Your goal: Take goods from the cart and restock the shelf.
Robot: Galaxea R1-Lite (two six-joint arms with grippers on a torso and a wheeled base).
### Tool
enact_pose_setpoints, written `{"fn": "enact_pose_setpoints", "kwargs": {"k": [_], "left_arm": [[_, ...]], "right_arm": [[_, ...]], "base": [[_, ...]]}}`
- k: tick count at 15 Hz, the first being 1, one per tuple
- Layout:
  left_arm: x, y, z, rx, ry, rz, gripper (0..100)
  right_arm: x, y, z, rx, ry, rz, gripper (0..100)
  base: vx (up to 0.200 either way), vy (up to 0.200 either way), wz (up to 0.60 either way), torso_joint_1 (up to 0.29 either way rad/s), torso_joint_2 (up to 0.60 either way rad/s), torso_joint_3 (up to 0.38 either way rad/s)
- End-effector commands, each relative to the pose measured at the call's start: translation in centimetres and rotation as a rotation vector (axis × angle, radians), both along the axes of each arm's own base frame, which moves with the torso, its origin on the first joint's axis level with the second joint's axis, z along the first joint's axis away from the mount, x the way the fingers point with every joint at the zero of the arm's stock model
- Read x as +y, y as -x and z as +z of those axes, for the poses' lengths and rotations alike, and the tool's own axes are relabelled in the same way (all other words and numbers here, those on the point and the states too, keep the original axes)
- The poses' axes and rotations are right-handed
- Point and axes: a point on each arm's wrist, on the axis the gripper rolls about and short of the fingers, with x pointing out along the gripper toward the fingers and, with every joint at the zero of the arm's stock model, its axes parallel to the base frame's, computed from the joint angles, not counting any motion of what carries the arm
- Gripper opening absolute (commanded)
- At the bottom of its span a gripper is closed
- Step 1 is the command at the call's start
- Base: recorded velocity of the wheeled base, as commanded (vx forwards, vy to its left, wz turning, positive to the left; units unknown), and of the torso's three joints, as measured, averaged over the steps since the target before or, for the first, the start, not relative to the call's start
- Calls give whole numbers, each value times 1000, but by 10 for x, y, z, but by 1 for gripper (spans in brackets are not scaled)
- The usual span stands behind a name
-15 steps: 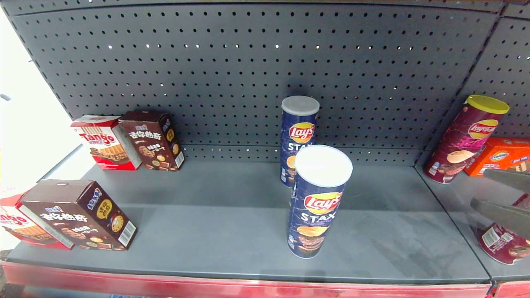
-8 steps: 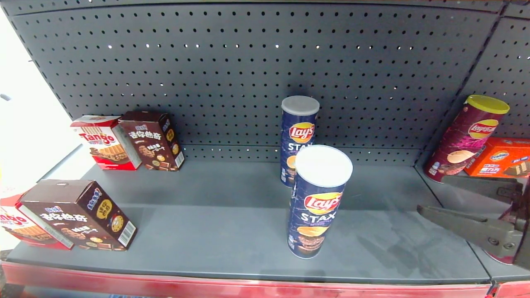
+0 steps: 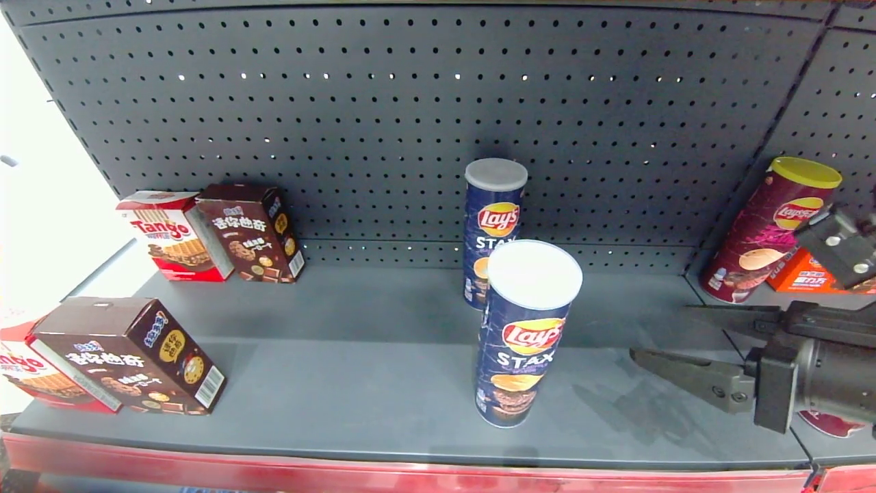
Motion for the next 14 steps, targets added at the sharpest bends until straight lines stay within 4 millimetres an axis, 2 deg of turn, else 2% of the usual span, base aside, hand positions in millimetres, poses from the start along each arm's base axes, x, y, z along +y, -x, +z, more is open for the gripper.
{"fn": "enact_pose_setpoints", "kwargs": {"k": [1, 5, 14], "left_arm": [[0, 0, 0, 3, -2, 1, 100], [0, 0, 0, 8, -57, 2, 100], [0, 0, 0, 8, -57, 2, 100]], "right_arm": [[7, -10, -10, 43, 30, -2, 100], [16, -18, -21, 88, 65, 8, 100], [36, -27, -37, 139, 114, 42, 100]], "base": [[0, 0, 0, 0, 0, 0], [0, 0, 0, 0, 0, 0], [0, 0, 0, 0, 0, 0]]}}
